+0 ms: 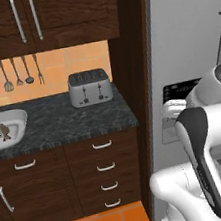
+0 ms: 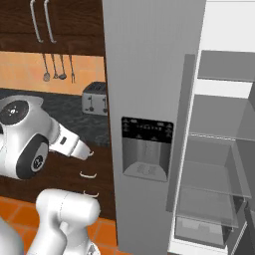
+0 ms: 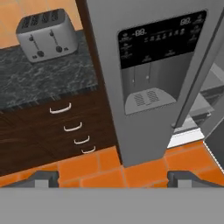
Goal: Place one carrot and one fish in each tupperware on the nearby counter, to pack two identical lunches.
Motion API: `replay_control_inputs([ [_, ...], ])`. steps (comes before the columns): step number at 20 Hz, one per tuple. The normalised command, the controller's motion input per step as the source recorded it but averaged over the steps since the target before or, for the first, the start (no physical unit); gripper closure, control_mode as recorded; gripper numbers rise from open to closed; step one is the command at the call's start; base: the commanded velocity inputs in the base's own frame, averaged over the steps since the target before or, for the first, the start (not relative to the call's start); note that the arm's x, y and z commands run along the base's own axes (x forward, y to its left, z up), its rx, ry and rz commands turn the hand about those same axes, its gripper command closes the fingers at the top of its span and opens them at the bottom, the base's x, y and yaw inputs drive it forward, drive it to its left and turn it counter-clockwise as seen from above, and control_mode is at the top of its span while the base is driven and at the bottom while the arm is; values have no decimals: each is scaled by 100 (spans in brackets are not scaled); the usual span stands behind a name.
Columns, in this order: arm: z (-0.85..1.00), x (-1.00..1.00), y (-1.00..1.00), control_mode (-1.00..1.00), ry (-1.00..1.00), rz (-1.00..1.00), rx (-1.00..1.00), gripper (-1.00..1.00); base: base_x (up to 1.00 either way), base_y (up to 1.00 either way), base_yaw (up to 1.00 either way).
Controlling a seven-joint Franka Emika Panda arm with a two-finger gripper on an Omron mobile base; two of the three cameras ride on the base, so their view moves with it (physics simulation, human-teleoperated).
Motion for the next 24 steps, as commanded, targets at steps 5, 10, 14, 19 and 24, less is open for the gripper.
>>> replay_control_inputs([
  [5,1,-1,-72,-100,-8,-10,0,-100,0,0,0],
  [10,0,-43,-5,-100,-10,-1,-1,-100,0,0,0],
  [14,0,-52,61,-100,-4,19,-12,-100,0,0,0],
  [19,-7,-45,43,-100,0,20,-10,-100,0,0,0],
  [24,-8,-21,4,100,0,3,-2,-100,-46,-25,-3],
])
